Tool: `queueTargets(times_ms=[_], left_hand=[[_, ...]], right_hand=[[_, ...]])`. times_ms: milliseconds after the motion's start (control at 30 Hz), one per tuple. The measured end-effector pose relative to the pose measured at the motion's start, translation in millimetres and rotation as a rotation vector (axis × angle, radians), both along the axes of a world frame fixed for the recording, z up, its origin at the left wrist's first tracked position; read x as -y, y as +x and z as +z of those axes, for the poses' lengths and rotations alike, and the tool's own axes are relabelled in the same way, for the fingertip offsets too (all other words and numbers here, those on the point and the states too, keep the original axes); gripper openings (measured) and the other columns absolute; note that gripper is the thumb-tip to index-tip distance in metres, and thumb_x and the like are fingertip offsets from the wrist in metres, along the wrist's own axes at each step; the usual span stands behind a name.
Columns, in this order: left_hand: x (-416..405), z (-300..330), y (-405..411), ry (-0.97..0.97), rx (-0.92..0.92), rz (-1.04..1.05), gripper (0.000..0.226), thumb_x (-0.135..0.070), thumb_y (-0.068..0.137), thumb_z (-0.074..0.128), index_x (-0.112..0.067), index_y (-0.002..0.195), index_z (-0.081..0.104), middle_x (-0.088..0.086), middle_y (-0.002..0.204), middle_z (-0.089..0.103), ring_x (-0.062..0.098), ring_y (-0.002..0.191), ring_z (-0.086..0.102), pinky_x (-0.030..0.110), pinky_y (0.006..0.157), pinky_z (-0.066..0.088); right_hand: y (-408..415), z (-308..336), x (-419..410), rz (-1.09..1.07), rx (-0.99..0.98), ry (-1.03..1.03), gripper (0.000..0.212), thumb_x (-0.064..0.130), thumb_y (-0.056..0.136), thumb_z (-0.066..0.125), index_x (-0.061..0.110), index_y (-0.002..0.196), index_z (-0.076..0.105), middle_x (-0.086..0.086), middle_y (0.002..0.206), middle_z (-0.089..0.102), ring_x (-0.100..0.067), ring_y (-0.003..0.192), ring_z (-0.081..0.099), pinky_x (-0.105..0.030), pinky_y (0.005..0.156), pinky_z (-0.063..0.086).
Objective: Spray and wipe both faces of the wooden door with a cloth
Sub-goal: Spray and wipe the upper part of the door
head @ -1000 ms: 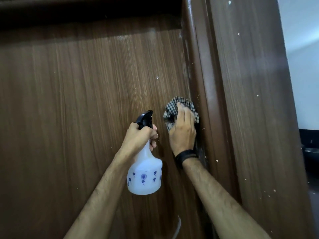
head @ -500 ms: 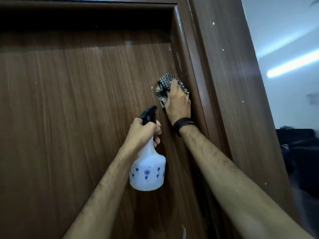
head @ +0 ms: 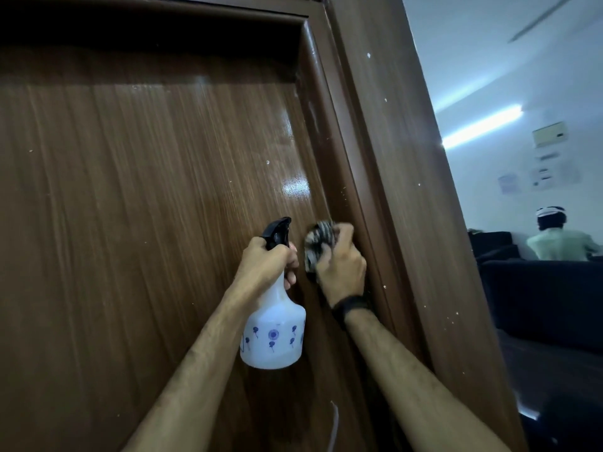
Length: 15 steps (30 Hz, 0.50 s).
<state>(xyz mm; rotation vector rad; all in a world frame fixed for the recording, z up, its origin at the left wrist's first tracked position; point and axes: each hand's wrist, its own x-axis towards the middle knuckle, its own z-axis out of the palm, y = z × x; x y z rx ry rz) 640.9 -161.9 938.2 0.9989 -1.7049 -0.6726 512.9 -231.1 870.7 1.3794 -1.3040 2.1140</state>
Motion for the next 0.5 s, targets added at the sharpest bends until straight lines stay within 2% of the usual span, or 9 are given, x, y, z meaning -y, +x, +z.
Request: queueTargets(times_ms=[133,233,367,500], left_hand=[[2,8,-5,-0.02,0.0,-0.003,0.013,0.004,0.08,0.058,-0.006,0.083,0.064,0.013,0.068,0.057,0.022,0.055,0.056,0.03,0.052,0.045],[4,7,-8,-0.017,-0.005,-0.022,0.011,0.003,0.08,0.058,-0.006,0.08,0.064,0.012,0.066,0.058,0.024,0.057,0.056,0.031,0.054,0.045],[9,-4,-5,0.004,0.027,-0.025,0.009,0.0,0.083,0.06,-0.005,0.083,0.067,0.012,0.066,0.06,0.024,0.061,0.058,0.033,0.058,0.047],[18,3,-2,-0.007,0.029,0.011,0.01,-0.001,0.082,0.061,-0.006,0.088,0.066,0.011,0.066,0.061,0.024,0.061,0.058,0.033,0.058,0.048]], right_hand=[[-6,46,12,-0.148,-0.134,-0.062,0.023,0.008,0.089,0.064,0.008,0.111,0.056,-0.008,0.086,0.067,-0.029,0.074,0.067,-0.026,0.056,0.038],[-8,27,20,-0.187,-0.146,-0.133,0.015,0.007,0.088,0.067,0.01,0.102,0.062,-0.006,0.087,0.065,-0.026,0.076,0.064,-0.029,0.057,0.044],[-4,-8,29,-0.204,-0.124,-0.167,0.022,0.003,0.084,0.072,0.009,0.106,0.068,-0.008,0.094,0.069,-0.029,0.079,0.066,-0.033,0.061,0.053],[-8,61,32,-0.209,-0.144,-0.203,0.024,0.001,0.081,0.069,0.008,0.104,0.069,-0.012,0.09,0.066,-0.031,0.077,0.064,-0.031,0.062,0.05]])
